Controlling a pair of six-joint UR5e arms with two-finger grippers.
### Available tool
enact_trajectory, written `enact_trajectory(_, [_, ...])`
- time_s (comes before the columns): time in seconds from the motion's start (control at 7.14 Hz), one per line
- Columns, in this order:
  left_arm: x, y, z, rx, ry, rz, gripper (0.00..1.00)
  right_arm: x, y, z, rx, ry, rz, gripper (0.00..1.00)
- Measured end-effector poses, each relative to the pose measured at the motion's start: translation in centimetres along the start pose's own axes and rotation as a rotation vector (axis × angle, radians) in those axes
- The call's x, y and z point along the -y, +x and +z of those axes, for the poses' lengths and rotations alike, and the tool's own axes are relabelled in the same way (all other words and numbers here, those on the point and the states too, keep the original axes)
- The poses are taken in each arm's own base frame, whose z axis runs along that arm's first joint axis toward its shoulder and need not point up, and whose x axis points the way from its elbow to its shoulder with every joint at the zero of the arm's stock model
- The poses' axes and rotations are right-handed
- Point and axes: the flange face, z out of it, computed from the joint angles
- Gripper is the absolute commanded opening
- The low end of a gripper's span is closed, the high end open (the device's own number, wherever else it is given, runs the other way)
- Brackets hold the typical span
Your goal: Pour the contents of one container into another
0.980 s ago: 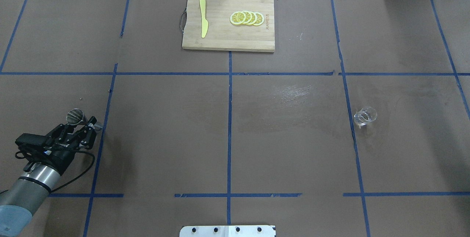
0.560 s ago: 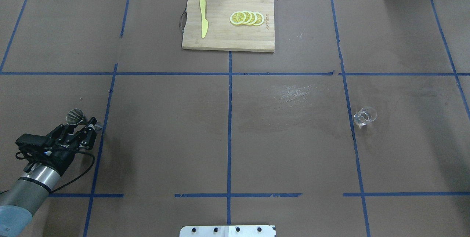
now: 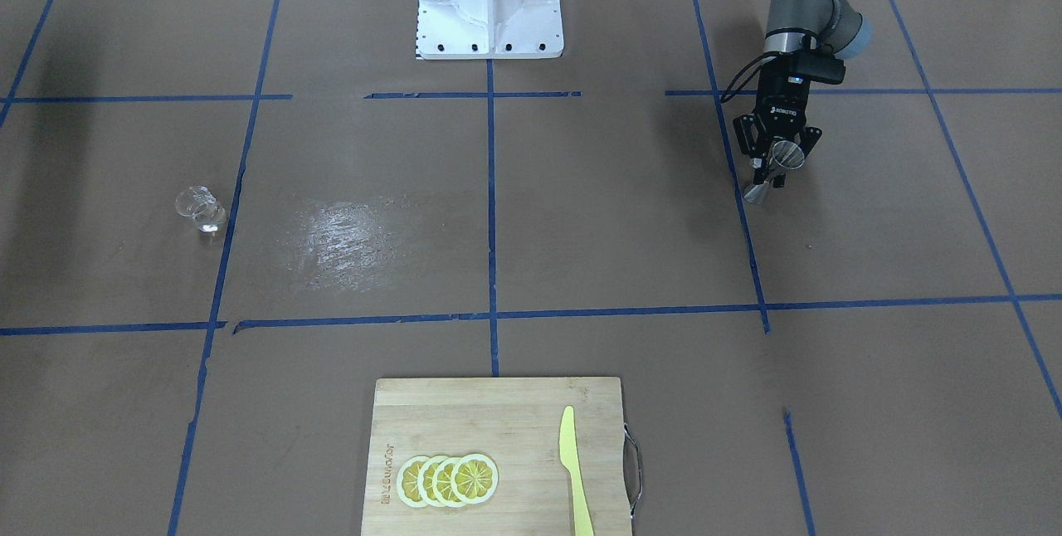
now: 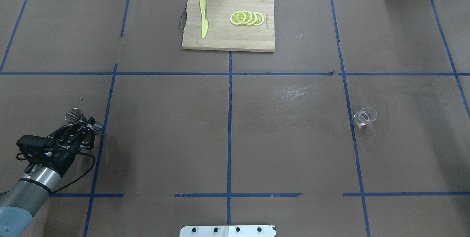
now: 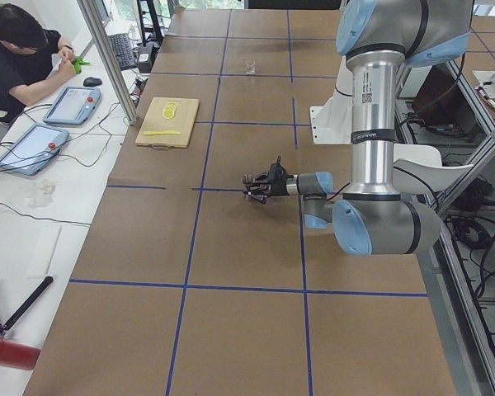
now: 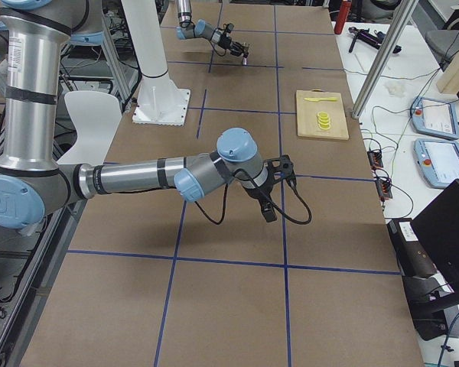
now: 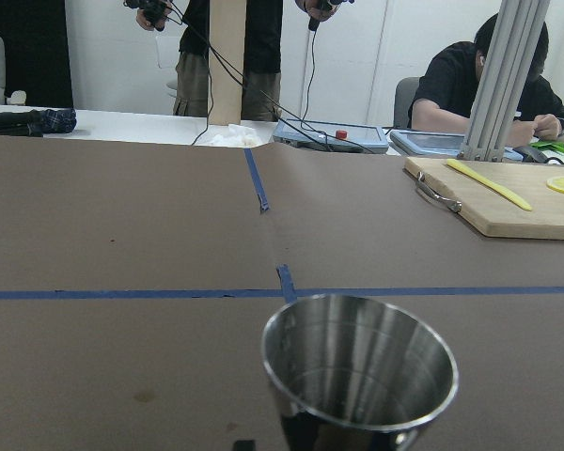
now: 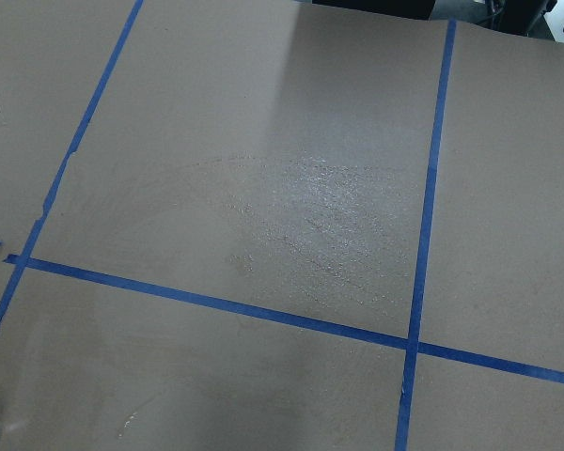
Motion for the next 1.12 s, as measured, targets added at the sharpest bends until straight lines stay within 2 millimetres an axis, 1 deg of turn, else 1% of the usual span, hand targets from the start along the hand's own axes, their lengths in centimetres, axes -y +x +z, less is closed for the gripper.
enact_trajectory(0.42, [0.2, 0.1, -0.1, -0.006, 0.001, -0.006, 0.00, 0.0, 0.0, 0.0, 0.000, 0.001, 0.000, 1.00])
enact_trajectory(0.7, [1.0, -0.2, -0.6, -0.037, 0.016, -0.015, 0.00, 0.0, 0.0, 0.0, 0.000, -0.001, 0.001, 1.00])
enact_trajectory(0.98, [1.5, -0.6, -1.0, -0.053, 0.028, 0.098, 0.00, -0.1, 0.1, 0.1, -0.001, -0.002, 0.003, 1.00])
enact_trajectory(1.12, [2.1, -0.7, -1.4, -0.081, 0.040, 0.112, 0.00, 0.0, 0.1, 0.1, 0.000, -0.002, 0.003, 1.00])
